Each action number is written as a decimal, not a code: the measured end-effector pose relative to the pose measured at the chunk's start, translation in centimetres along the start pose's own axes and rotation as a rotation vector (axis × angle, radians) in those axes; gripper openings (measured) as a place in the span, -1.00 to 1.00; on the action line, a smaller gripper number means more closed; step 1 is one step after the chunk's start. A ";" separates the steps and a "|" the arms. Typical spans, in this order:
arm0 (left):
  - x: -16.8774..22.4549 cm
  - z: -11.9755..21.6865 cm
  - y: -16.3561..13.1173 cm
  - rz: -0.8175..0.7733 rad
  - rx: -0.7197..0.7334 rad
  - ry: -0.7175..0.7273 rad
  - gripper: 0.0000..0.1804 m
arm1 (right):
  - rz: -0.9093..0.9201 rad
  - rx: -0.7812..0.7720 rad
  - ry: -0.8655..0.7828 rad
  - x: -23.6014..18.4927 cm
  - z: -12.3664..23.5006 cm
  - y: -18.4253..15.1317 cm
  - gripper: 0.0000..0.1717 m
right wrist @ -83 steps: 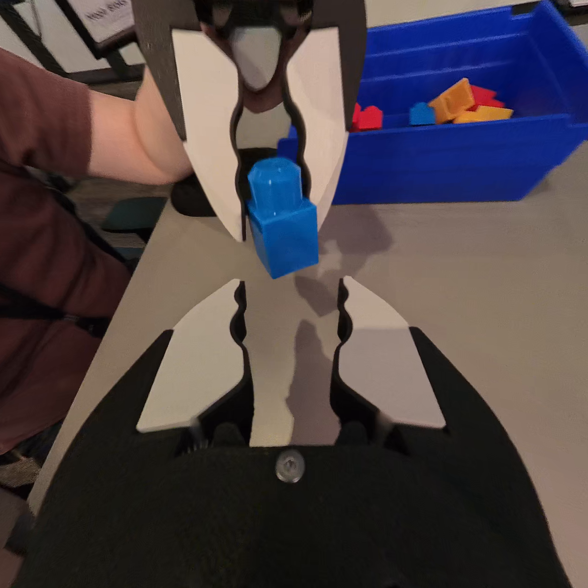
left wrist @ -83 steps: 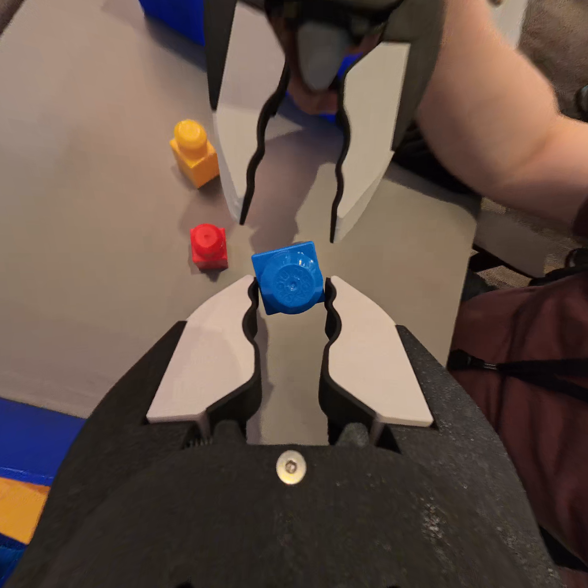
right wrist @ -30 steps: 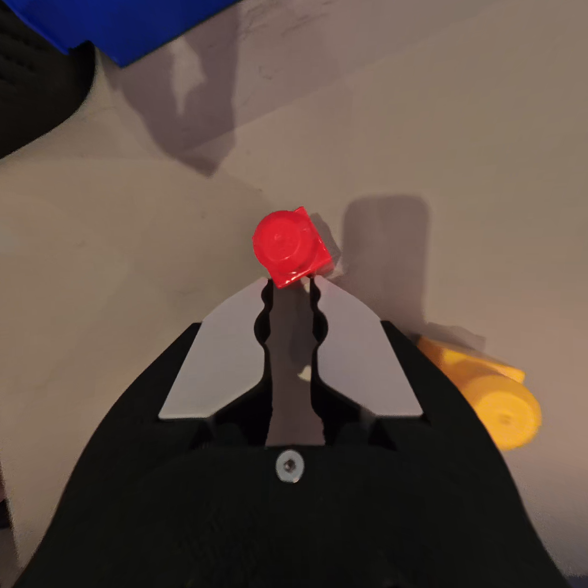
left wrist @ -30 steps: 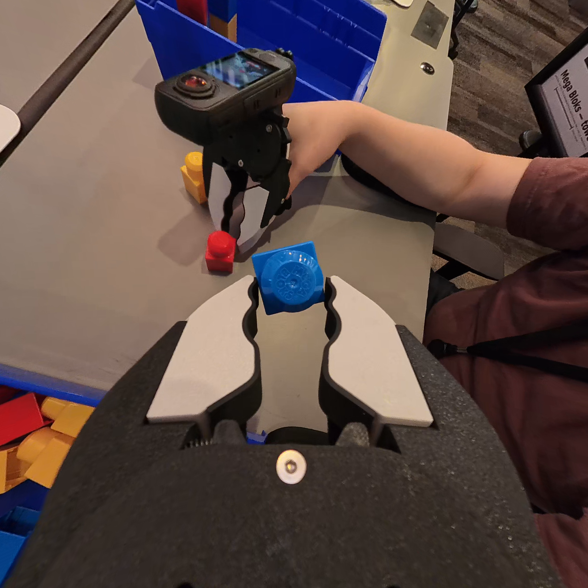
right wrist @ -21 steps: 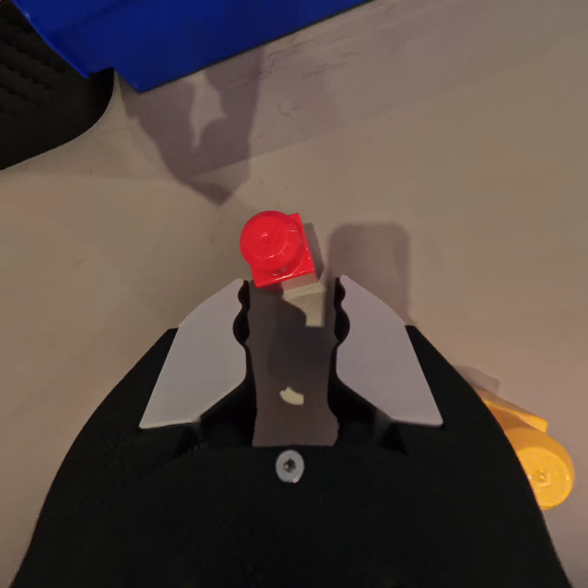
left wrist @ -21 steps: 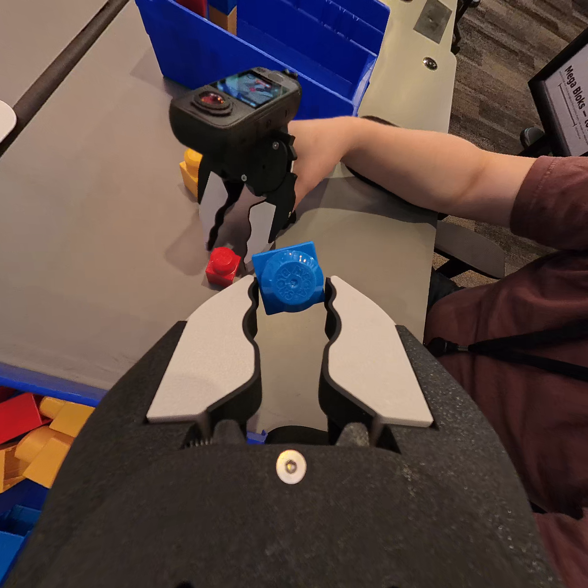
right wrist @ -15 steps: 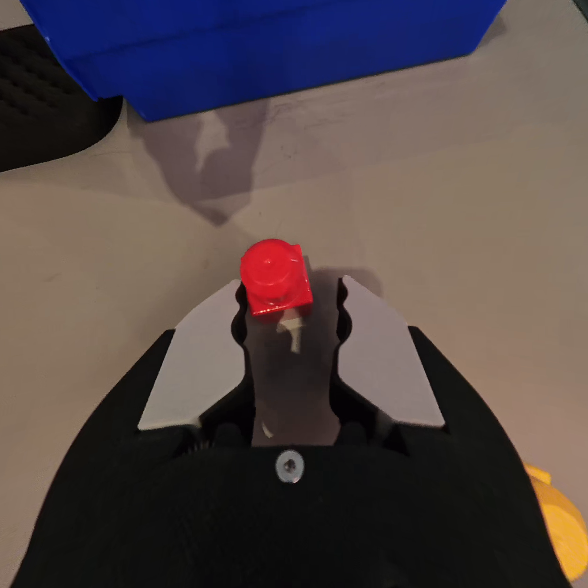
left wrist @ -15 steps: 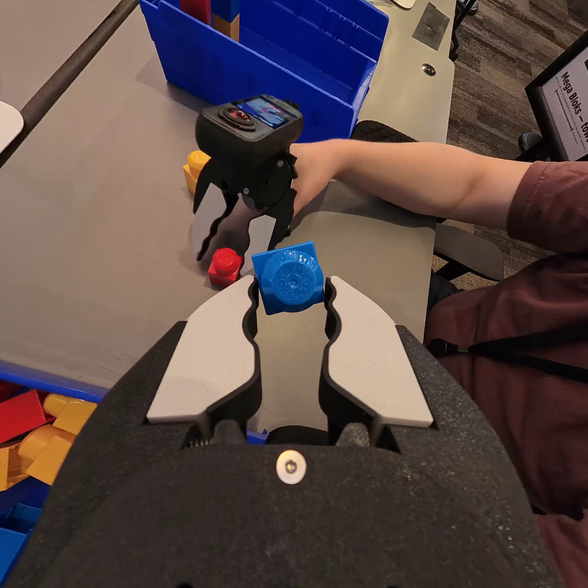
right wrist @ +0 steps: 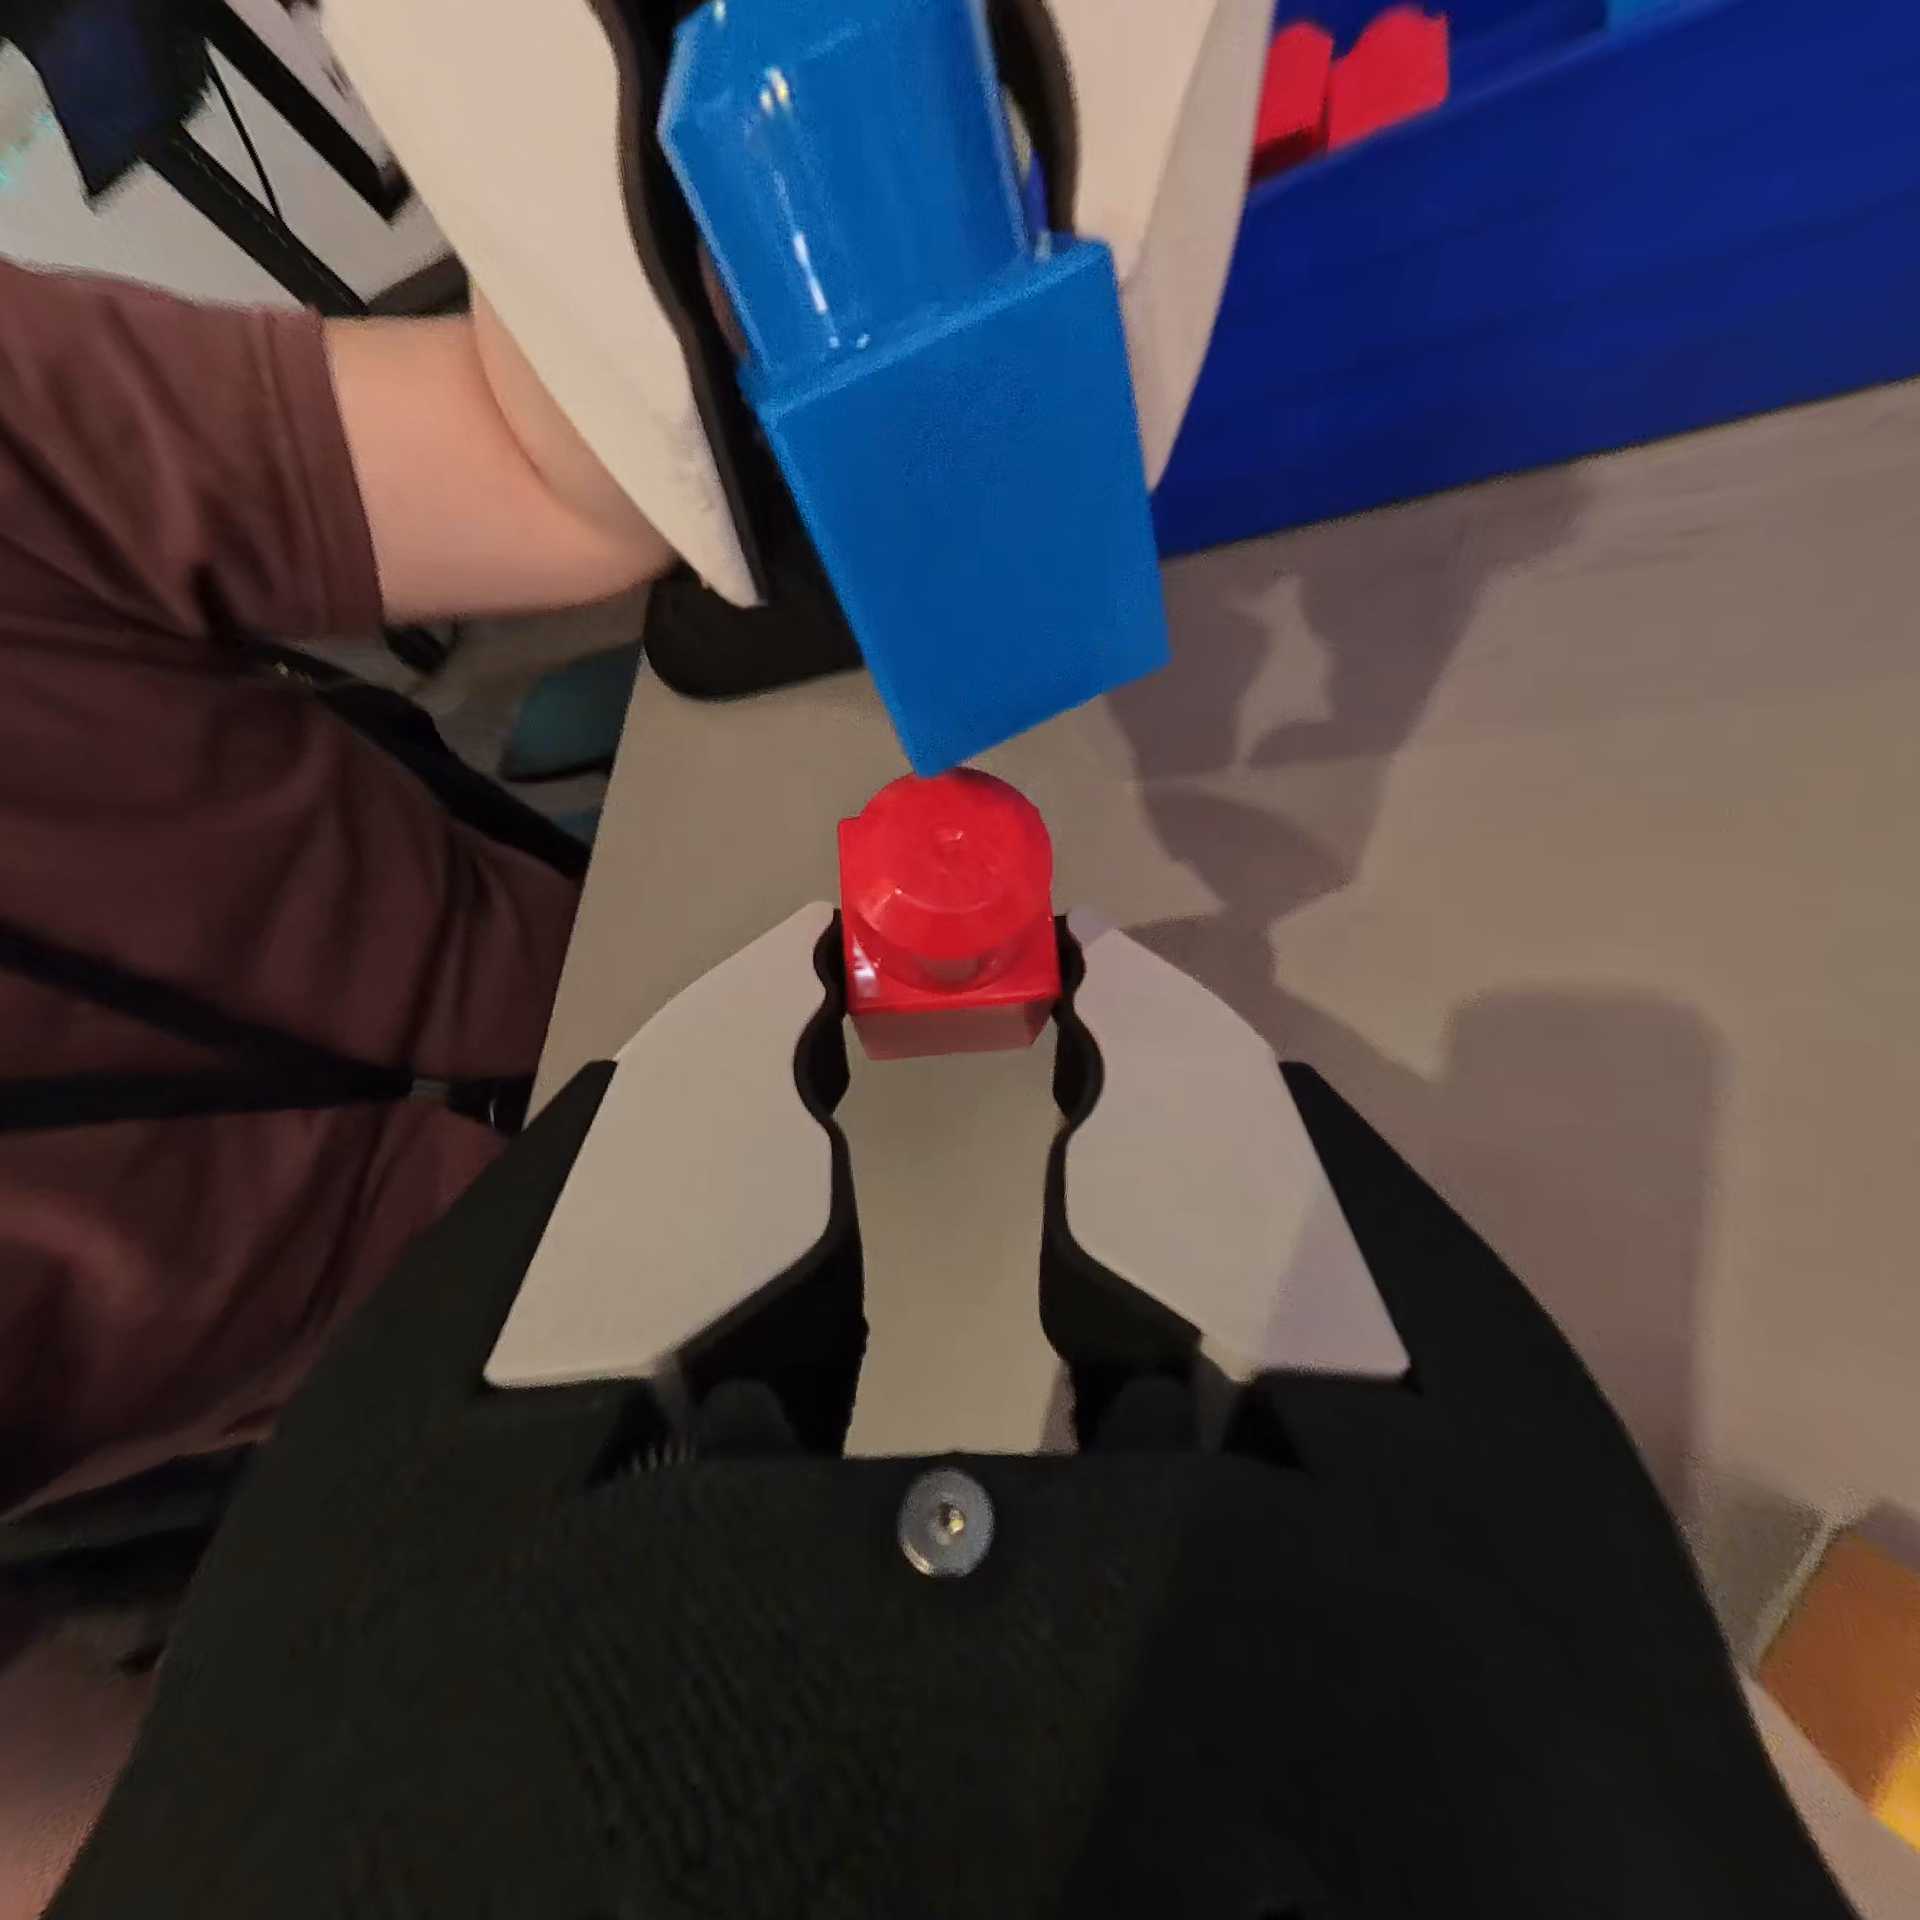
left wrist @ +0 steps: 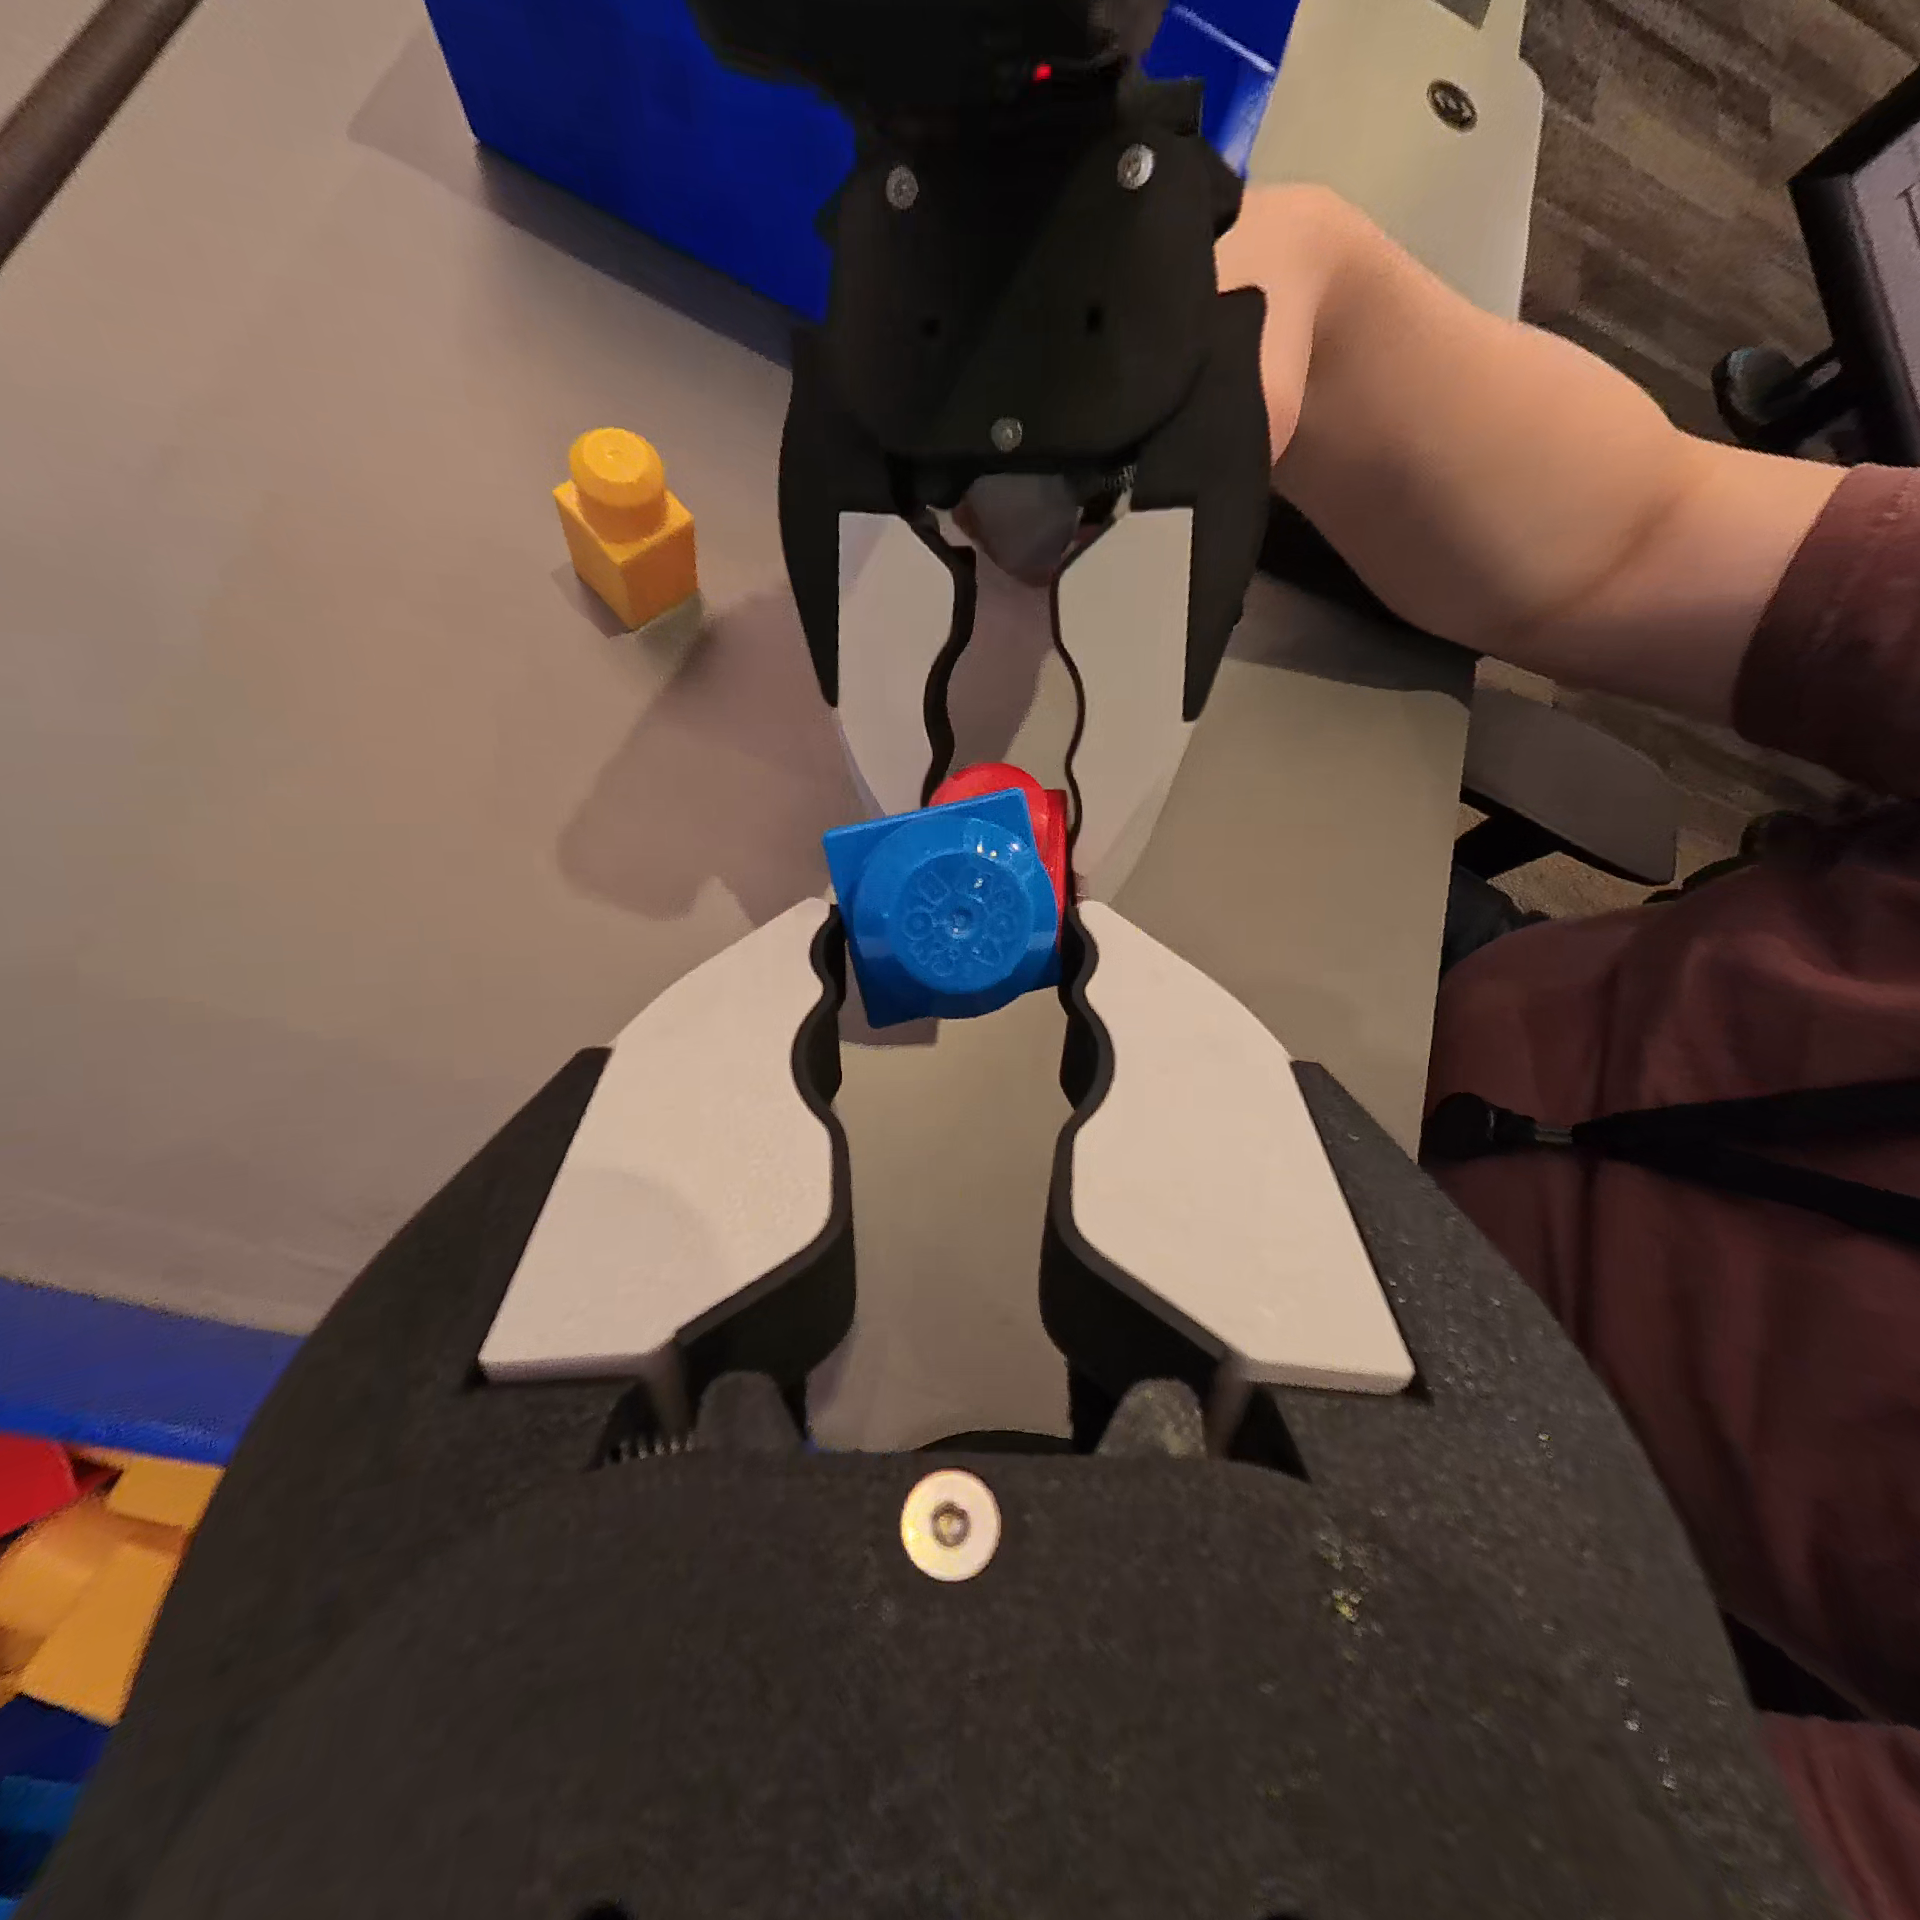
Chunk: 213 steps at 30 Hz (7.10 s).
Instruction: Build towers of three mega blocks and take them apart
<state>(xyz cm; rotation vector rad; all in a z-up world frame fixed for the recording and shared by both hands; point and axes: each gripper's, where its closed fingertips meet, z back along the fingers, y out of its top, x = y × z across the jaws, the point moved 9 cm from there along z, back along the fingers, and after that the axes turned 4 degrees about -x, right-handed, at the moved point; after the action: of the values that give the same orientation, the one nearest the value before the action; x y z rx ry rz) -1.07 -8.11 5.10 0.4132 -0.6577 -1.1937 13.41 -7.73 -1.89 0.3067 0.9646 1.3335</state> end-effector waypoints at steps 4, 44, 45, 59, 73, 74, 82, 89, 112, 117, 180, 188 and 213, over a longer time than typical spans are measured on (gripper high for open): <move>0.8 -1.1 0.1 -0.019 -0.042 -0.081 -0.57 | 0.010 -0.084 -0.010 -0.5 -0.7 -0.1 -0.56; -0.5 -2.5 2.7 -0.012 0.317 -0.161 -0.59 | 0.117 0.134 -0.147 -1.1 4.1 1.3 -0.57; -0.5 -2.5 2.7 -0.018 0.318 -0.185 -0.59 | 0.120 0.135 -0.130 -1.2 4.1 1.2 -0.57; 0.1 -1.7 3.2 -0.060 0.368 -0.046 -0.60 | 0.091 0.277 -0.102 -0.9 5.5 1.5 -0.57; -0.3 -1.7 3.3 -0.011 0.438 -0.135 -0.57 | 0.112 0.226 -0.178 -1.2 5.4 1.8 -0.56; -0.2 -1.7 3.4 -0.016 0.463 -0.137 -0.58 | 0.112 0.230 -0.171 -1.3 5.4 1.9 -0.56; -0.1 -0.7 3.4 -0.045 0.463 -0.091 -0.60 | 0.102 0.315 -0.157 -0.6 4.7 2.0 -0.42; -0.6 0.4 3.2 -0.006 0.515 -0.113 -0.61 | 0.146 0.340 -0.113 -0.6 4.1 2.1 -0.57; -1.1 -0.4 2.9 0.025 0.496 -0.154 -0.60 | 0.097 0.278 -0.073 -0.3 3.6 2.2 -0.59; -1.2 0.1 2.9 0.027 0.522 -0.179 -0.59 | 0.108 0.329 -0.041 -0.3 4.1 2.1 -0.57; 2.2 -7.2 1.6 -0.178 -0.065 -0.219 -0.60 | 0.059 -0.023 -0.166 -4.7 8.1 0.5 -0.56; 1.7 -4.9 3.2 -0.111 0.183 -0.235 -0.60 | 0.050 0.373 -0.094 -4.1 8.9 3.1 -0.52; 0.2 -3.3 3.7 -0.083 0.356 -0.207 -0.61 | 0.003 0.675 -0.102 -2.8 8.2 3.9 -0.54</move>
<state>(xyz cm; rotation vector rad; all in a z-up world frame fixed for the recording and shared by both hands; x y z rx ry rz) 3.82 -7.29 4.92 0.6247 -1.0474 -1.2095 16.99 -6.56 6.89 0.8784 1.3073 0.9485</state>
